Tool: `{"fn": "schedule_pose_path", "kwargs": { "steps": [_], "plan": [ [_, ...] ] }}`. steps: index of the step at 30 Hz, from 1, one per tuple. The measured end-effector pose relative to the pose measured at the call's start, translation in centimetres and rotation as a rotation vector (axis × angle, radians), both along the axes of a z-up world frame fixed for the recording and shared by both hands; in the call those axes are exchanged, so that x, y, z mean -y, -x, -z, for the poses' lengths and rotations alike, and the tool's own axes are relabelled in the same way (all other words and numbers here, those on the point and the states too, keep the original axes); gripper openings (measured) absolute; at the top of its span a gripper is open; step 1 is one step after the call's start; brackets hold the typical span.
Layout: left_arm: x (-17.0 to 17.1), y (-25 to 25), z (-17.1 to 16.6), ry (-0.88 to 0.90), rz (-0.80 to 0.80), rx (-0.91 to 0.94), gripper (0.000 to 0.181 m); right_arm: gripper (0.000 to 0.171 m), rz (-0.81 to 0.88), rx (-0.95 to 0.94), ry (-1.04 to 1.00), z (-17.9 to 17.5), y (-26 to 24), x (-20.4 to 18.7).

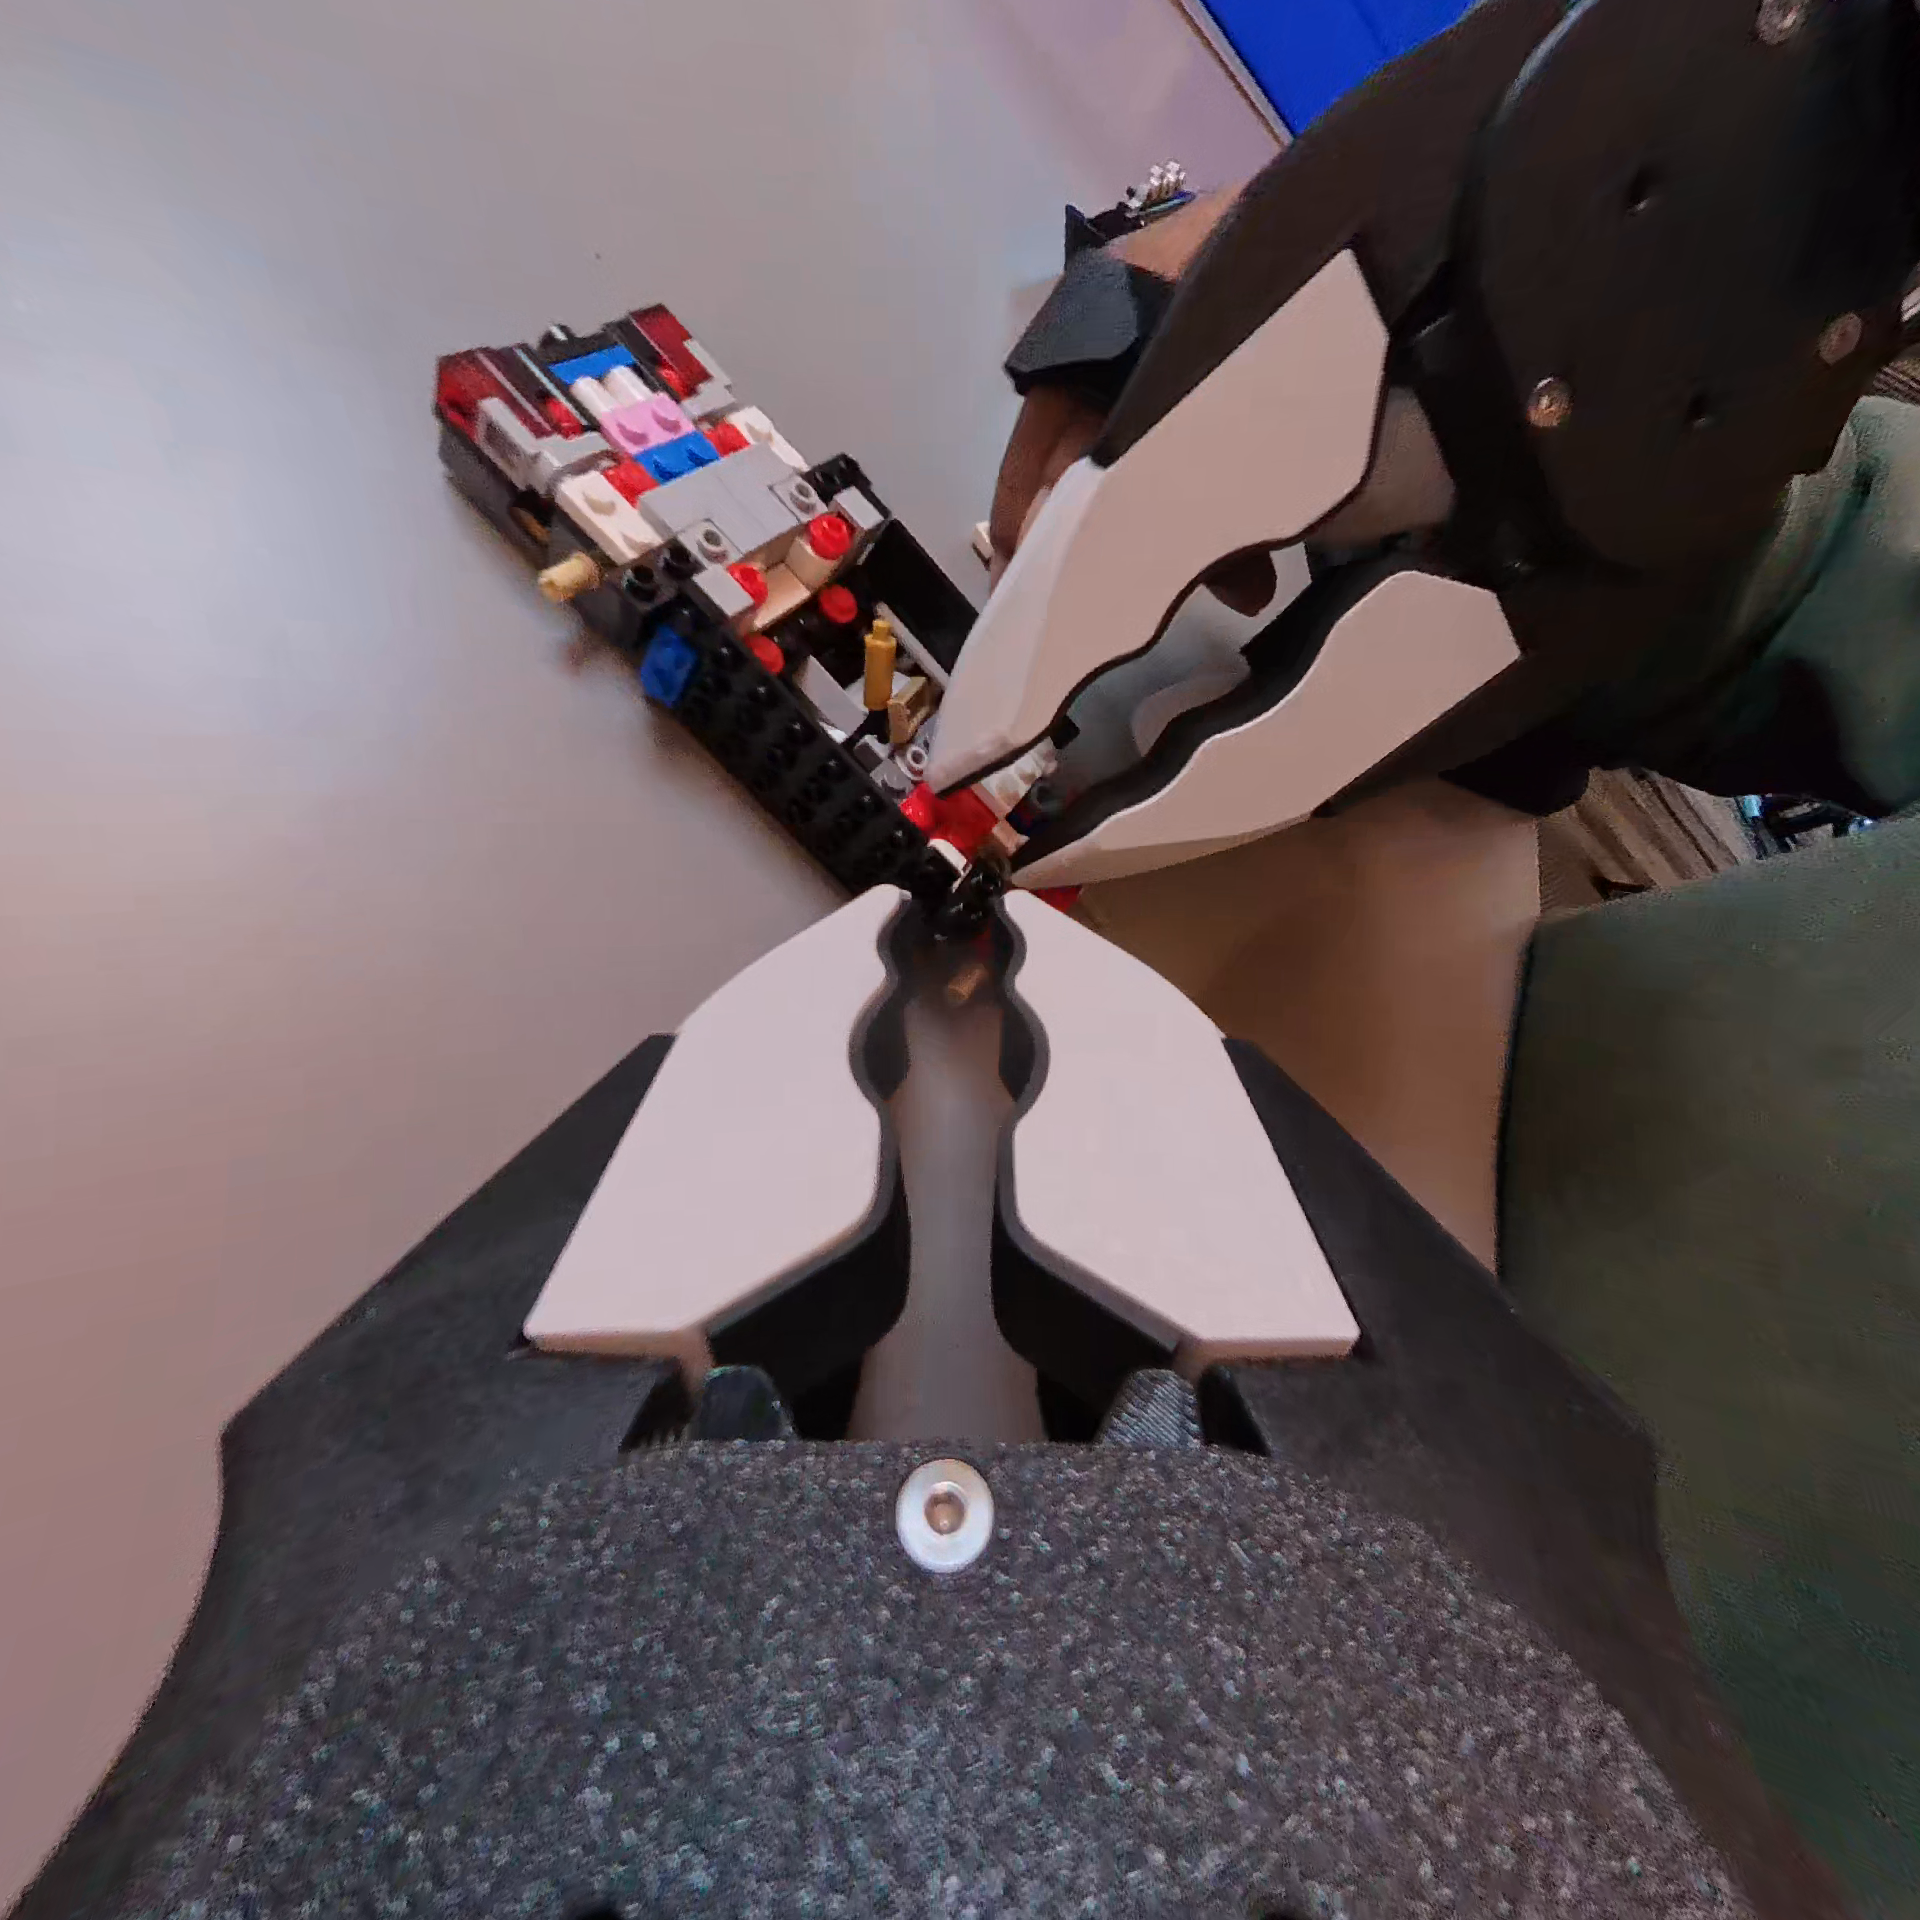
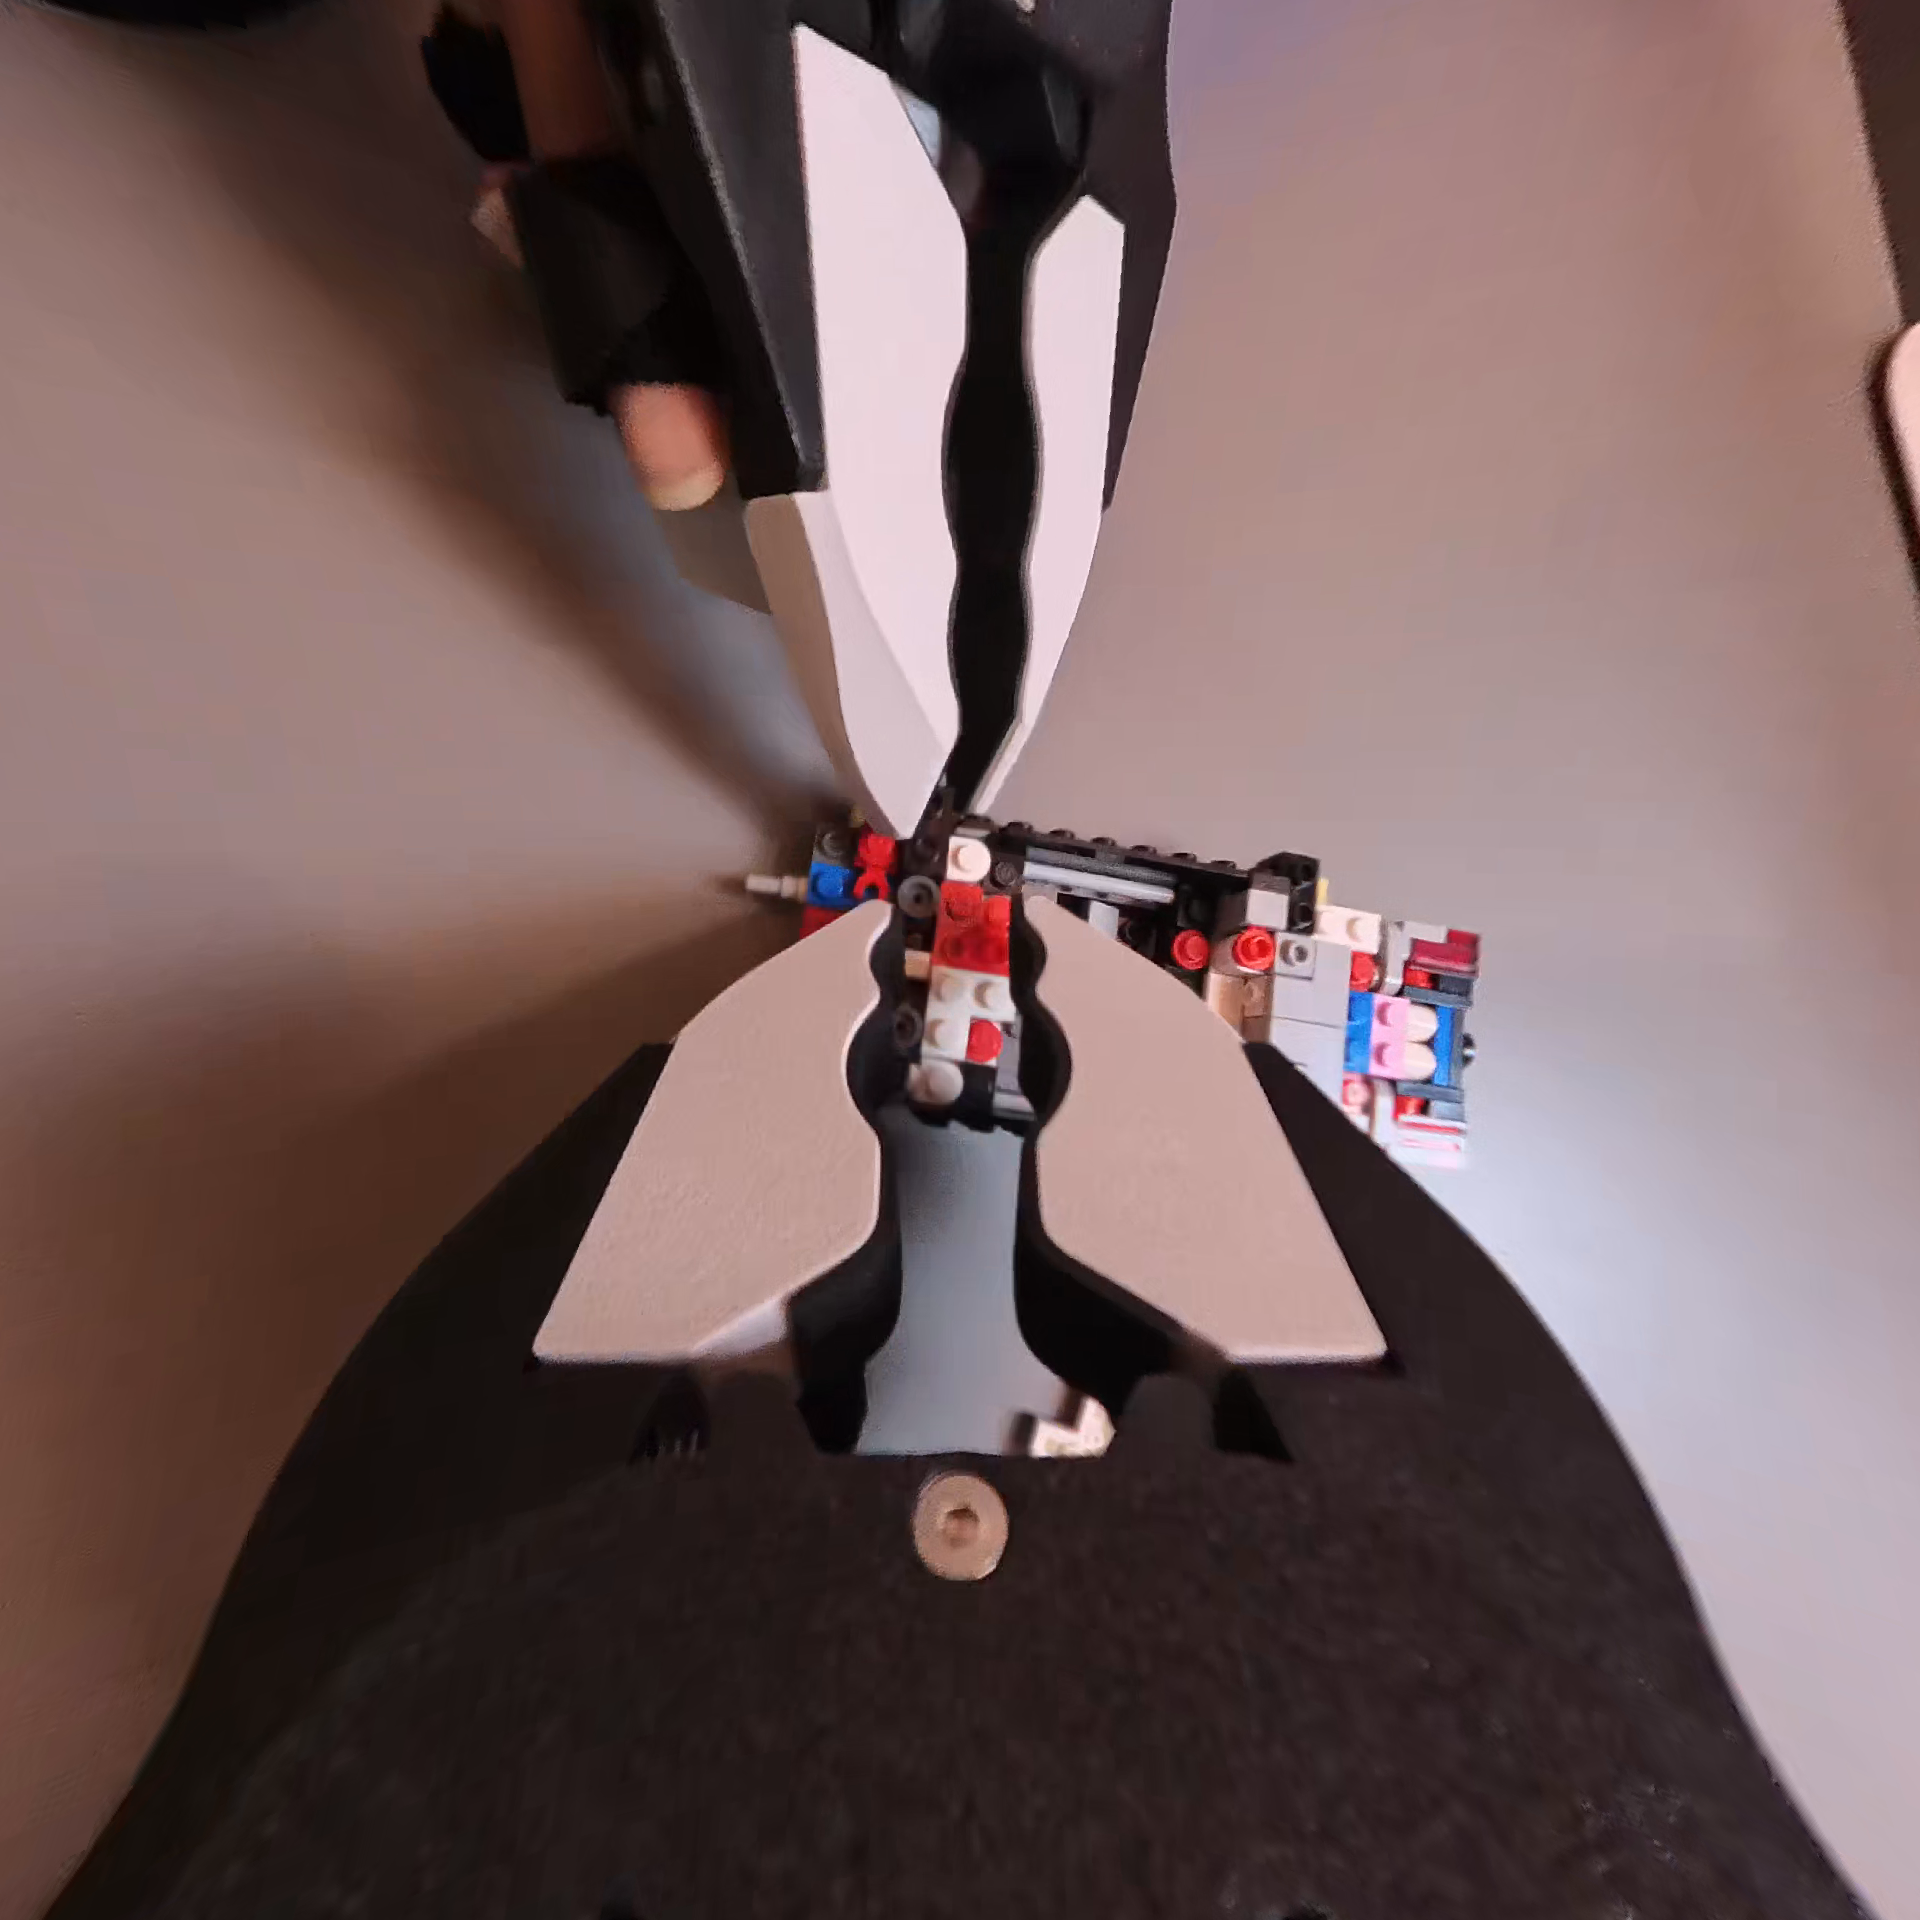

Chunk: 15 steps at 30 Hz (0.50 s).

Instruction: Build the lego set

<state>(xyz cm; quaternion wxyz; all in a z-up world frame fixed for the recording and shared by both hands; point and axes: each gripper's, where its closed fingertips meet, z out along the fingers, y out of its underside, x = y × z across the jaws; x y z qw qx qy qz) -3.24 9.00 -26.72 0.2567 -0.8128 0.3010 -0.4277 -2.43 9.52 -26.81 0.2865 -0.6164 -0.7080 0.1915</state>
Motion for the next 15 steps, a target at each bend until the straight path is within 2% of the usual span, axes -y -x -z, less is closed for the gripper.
{"fn": "schedule_pose_path", "kwargs": {
  "steps": [5,15],
  "plan": [
    [0.6,0.1,-0.1,0.052,0.002,0.028,0.010,0.014,0.018,-0.007,0.110,0.3,0.0,0.8],
    [1.2,0.5,-0.6,0.135,-0.025,0.116,0.009,0.015,0.047,-0.017,0.132,0.3,0.6,1.6]
  ]
}}
